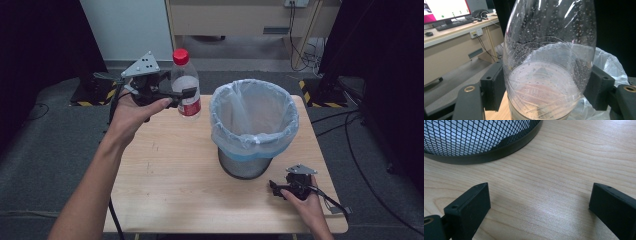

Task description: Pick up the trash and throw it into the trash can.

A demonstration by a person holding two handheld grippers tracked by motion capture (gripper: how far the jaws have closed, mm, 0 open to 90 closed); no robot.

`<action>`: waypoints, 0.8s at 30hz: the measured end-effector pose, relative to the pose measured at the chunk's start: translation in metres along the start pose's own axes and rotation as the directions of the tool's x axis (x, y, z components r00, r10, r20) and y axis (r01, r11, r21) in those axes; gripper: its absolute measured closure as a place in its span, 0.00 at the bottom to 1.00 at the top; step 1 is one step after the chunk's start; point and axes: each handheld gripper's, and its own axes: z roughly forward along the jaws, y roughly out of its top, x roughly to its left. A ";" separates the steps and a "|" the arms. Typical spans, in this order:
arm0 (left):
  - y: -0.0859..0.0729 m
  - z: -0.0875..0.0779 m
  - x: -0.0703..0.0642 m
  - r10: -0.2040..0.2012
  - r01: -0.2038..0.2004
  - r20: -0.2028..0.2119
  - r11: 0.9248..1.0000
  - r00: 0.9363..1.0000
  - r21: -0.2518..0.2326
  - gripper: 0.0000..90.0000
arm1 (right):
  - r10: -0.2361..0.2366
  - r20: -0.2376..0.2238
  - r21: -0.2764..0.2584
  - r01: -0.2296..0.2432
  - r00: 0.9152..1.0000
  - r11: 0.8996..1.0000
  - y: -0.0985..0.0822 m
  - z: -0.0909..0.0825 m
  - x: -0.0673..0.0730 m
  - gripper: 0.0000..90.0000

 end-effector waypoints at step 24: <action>0.041 0.009 -0.012 0.004 0.001 0.051 0.996 0.999 -0.086 0.31 | -0.001 0.001 -0.004 0.001 1.000 1.000 0.000 0.000 0.000 0.04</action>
